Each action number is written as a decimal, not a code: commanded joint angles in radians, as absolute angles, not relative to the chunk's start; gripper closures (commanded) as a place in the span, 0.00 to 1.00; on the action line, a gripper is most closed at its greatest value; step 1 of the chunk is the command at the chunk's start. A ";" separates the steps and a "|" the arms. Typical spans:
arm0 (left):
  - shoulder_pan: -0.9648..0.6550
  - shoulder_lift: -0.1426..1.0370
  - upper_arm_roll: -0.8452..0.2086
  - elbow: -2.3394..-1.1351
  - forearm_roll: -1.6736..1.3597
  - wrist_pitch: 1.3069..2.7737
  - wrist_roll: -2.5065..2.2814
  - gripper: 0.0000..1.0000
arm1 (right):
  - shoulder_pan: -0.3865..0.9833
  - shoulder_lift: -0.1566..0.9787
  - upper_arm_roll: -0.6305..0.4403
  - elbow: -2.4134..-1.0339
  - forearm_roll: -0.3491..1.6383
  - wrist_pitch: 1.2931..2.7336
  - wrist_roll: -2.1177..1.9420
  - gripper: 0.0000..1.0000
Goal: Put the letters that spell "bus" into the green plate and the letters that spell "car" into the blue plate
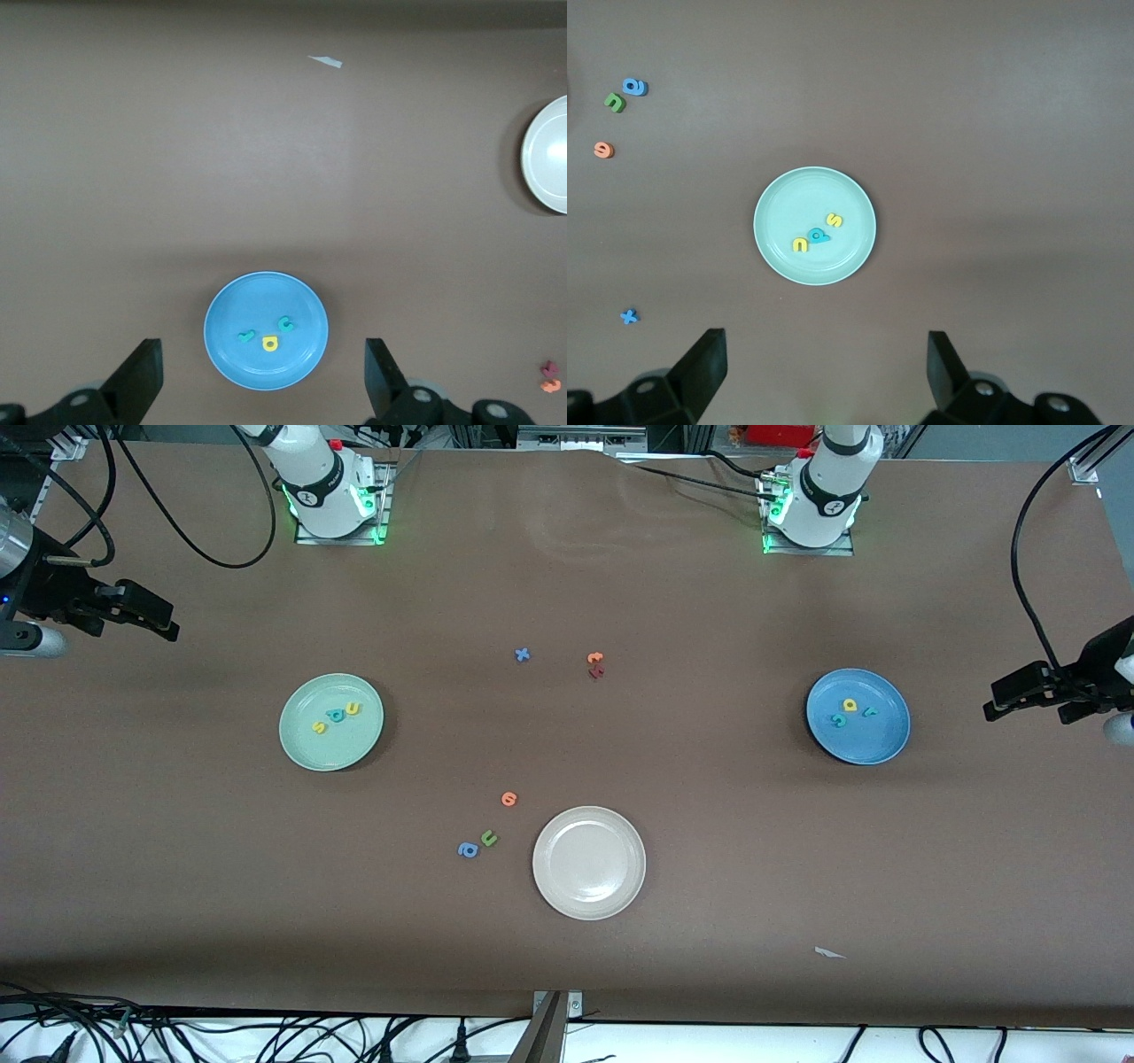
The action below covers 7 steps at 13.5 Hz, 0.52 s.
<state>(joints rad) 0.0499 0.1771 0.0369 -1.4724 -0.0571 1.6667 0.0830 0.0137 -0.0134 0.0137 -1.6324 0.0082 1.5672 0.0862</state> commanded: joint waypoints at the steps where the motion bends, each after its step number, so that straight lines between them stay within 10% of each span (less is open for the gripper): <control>1: 0.049 0.202 0.041 -1.442 -0.008 1.648 0.109 0.00 | 0.008 -0.012 0.018 -1.618 0.017 1.557 0.074 0.00; 7: 0.034 0.210 0.035 -1.379 -0.003 1.589 0.106 0.00 | 0.008 -0.012 0.018 -1.618 0.015 1.559 0.074 0.00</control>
